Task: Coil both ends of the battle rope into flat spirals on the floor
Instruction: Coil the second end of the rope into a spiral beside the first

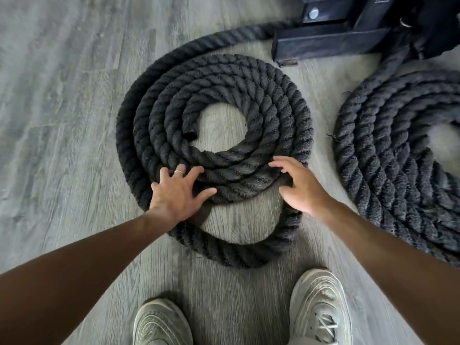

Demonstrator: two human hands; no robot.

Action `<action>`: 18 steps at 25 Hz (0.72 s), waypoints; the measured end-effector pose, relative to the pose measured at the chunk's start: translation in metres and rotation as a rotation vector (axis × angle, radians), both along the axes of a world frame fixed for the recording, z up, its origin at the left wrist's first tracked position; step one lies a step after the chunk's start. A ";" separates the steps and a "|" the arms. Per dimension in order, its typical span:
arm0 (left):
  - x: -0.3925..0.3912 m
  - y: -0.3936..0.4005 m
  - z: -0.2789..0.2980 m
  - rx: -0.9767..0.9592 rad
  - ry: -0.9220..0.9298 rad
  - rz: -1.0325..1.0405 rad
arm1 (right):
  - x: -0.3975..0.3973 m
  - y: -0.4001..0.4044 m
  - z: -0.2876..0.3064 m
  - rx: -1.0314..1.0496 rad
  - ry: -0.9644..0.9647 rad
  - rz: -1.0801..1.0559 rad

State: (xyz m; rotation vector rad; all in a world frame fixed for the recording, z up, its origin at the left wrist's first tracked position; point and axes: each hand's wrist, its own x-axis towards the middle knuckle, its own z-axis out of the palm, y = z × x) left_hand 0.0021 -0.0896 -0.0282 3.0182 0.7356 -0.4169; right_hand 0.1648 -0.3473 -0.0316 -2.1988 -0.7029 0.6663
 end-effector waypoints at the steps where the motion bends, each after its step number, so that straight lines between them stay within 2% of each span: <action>1: -0.003 -0.005 -0.001 0.001 -0.005 -0.028 | 0.007 -0.004 -0.001 -0.007 -0.011 0.023; 3: -0.008 -0.013 -0.003 -0.028 -0.004 -0.058 | 0.019 -0.009 -0.003 -0.007 0.003 0.027; 5: -0.011 -0.015 -0.001 -0.049 0.020 -0.059 | 0.018 -0.014 0.002 0.032 0.007 -0.069; 7: -0.021 -0.021 0.001 -0.065 -0.052 -0.109 | 0.007 -0.018 0.006 0.030 -0.154 -0.154; 9: -0.047 -0.035 -0.003 -0.076 -0.207 -0.345 | -0.010 -0.017 0.006 -0.027 -0.410 0.029; 10: -0.059 -0.043 -0.006 -0.119 -0.233 -0.496 | -0.019 -0.010 0.008 -0.072 -0.454 0.204; 12: -0.070 -0.047 -0.010 -0.239 -0.139 -0.685 | -0.035 0.016 0.010 -0.222 -0.447 0.510; 15: -0.061 -0.040 -0.012 -0.276 0.078 -0.693 | -0.050 0.059 0.006 -0.381 -0.442 0.667; 18: -0.060 -0.033 -0.017 -0.285 0.096 -0.654 | -0.052 0.082 0.007 -0.372 -0.499 0.632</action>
